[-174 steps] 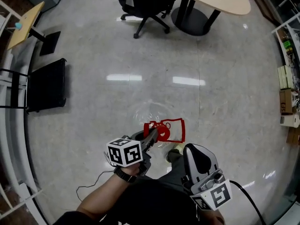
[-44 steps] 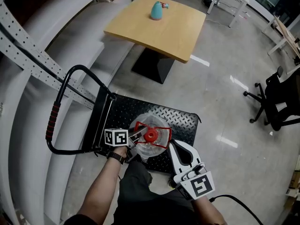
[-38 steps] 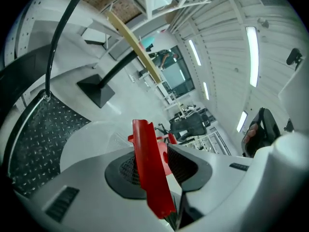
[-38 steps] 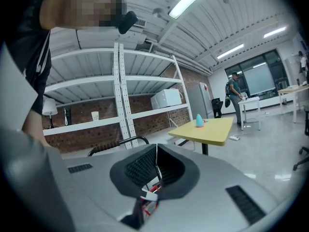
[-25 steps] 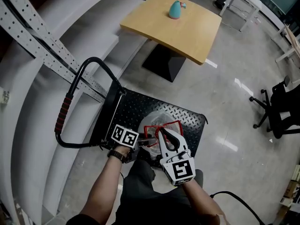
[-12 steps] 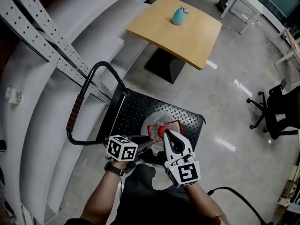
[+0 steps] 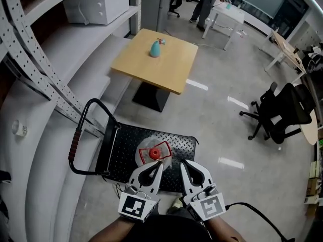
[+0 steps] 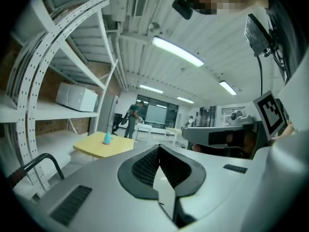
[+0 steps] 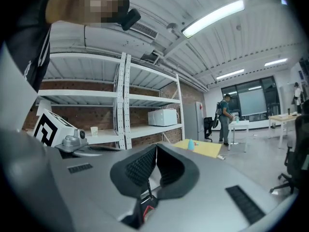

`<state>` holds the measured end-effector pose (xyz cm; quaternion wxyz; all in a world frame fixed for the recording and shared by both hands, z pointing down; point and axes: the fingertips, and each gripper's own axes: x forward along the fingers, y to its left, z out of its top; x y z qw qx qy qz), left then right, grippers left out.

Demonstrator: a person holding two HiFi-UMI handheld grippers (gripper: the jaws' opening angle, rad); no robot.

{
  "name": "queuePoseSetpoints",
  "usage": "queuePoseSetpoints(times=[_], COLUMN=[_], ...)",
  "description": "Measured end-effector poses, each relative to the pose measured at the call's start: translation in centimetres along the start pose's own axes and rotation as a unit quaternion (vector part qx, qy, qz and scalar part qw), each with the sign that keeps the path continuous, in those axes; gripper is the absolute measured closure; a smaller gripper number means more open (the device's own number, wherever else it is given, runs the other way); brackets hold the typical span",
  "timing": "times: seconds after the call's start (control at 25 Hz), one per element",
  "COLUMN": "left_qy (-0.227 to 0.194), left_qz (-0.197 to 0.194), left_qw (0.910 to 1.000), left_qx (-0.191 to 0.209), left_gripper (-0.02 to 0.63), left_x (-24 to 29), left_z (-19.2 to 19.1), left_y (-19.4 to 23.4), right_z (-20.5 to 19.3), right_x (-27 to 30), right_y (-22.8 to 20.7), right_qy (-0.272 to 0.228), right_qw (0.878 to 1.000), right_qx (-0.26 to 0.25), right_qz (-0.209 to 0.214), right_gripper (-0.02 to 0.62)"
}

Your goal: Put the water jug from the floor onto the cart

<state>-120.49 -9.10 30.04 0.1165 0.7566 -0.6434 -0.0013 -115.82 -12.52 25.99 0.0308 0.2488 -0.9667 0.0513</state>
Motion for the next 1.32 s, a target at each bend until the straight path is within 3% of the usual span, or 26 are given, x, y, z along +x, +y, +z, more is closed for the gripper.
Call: queuePoseSetpoints(times=[0.32,0.56,0.76,1.08,1.32], left_qy=[0.013,0.011,0.021,0.025,0.035], left_qz=[-0.002,0.021,0.022,0.003,-0.004], left_qw=[0.9998,0.9997,0.9995,0.9989,0.9985], left_qx=[0.013,0.009,0.014,0.040,0.042], left_gripper=[0.601,0.601,0.601,0.601,0.601], left_x=[-5.0,-11.4,-17.4,-21.0,-23.7], left_z=[-1.0,-6.9,-8.8,-7.0,-6.1], left_y=[-13.4,-31.3,-44.1,-52.8,-55.5], right_z=[1.1,-2.0,-3.2,0.1,1.2], right_x=[-14.5,-33.5,-47.8,-56.7,-59.8], right_y=[1.8,2.1,3.4,4.2,6.0], right_qy=[-0.030,-0.044,-0.028,-0.060,-0.046], right_qw=[0.999,0.997,0.996,0.996,0.996], right_qx=[-0.006,-0.027,-0.031,-0.042,-0.047], right_qz=[0.022,0.060,0.074,0.057,0.055], right_gripper=[0.592,0.594,0.594,0.594,0.594])
